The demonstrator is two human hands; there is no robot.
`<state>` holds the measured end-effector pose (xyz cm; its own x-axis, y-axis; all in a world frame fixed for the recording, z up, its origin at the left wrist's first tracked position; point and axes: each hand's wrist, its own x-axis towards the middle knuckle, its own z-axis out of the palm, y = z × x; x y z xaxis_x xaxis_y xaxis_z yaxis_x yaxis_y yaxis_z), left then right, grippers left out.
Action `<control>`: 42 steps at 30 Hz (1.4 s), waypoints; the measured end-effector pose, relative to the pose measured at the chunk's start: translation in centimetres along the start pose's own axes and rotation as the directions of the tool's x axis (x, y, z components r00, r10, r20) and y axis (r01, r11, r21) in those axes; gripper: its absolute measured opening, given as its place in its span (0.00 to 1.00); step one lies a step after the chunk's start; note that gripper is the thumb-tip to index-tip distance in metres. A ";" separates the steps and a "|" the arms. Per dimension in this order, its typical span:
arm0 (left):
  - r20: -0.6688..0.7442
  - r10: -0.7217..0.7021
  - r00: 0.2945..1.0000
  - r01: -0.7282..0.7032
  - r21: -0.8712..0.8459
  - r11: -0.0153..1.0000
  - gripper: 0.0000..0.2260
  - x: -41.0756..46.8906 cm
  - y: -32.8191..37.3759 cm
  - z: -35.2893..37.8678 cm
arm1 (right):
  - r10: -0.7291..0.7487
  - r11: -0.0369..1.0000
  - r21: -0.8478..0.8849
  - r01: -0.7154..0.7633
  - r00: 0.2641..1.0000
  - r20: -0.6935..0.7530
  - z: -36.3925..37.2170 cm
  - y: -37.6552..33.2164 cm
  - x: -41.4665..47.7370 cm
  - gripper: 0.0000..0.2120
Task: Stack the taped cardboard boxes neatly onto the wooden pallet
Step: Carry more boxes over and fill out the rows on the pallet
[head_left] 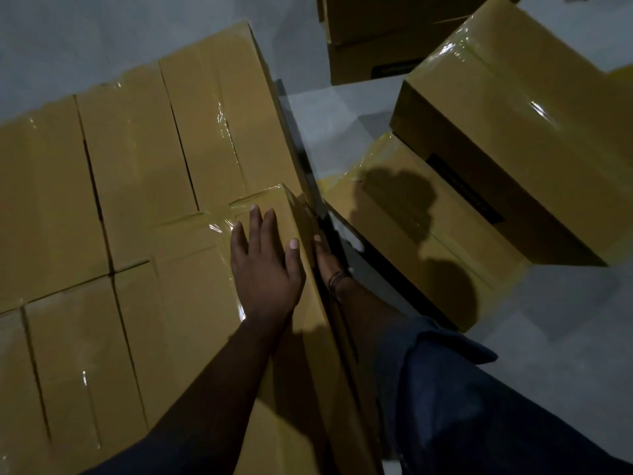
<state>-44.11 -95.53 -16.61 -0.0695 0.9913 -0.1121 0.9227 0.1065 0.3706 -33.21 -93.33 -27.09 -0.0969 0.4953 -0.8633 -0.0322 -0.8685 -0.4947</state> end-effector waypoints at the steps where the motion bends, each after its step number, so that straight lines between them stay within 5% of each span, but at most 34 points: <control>1: 0.001 0.002 1.000 -0.002 0.010 1.000 0.28 0.0 0.0 0.0 | -0.006 1.000 -0.004 0.006 1.000 0.002 0.0 0.2 0.1 0.29; 10: -0.008 -0.023 1.000 0.023 0.059 0.998 0.28 -0.3 1.0 -0.4 | -0.041 0.987 -0.151 0.046 0.998 0.039 -2.1 1.1 -1.1 0.36; 16: -0.015 0.157 0.987 -0.157 0.027 0.987 0.30 -2.5 8.0 2.4 | -0.219 0.901 -0.404 0.158 0.969 -0.110 -11.0 -0.3 -3.5 0.33; 23: 0.126 0.263 0.956 -0.257 -0.062 0.964 0.27 -5.5 18.5 8.8 | -0.306 0.828 -0.555 0.072 0.889 -0.341 -25.3 1.1 -5.5 0.34; 27: 0.186 0.295 0.937 -0.287 -0.071 0.955 0.29 -6.1 24.2 13.1 | -0.491 0.583 -0.808 0.084 0.829 -0.267 -33.5 0.5 -8.1 0.33; 31: 0.219 0.260 0.941 -0.192 -0.290 0.938 0.31 -4.8 30.7 17.5 | -0.586 0.382 -0.923 0.046 0.784 -0.203 -43.6 -3.8 -8.1 0.28; 35: 0.310 0.151 0.939 -0.032 -0.360 0.932 0.34 -1.3 35.4 21.3 | -0.686 0.274 -0.962 -0.012 0.698 -0.204 -51.3 -7.8 -5.8 0.28; 39: 0.309 0.102 0.946 0.014 -0.351 0.936 0.38 2.4 38.2 23.3 | -0.647 0.140 -0.985 -0.098 0.745 -0.166 -54.9 -10.7 -3.3 0.31; 42: 0.297 0.088 0.951 0.020 -0.343 0.939 0.44 4.4 39.1 24.9 | -0.617 0.177 -0.978 -0.114 0.761 -0.200 -55.7 -12.0 -1.6 0.35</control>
<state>1.13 -88.97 -25.51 0.1279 0.9288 -0.3478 0.7353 0.1465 0.6617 22.70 -82.55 -25.34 0.1455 0.9166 -0.3723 0.9778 -0.1907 -0.0873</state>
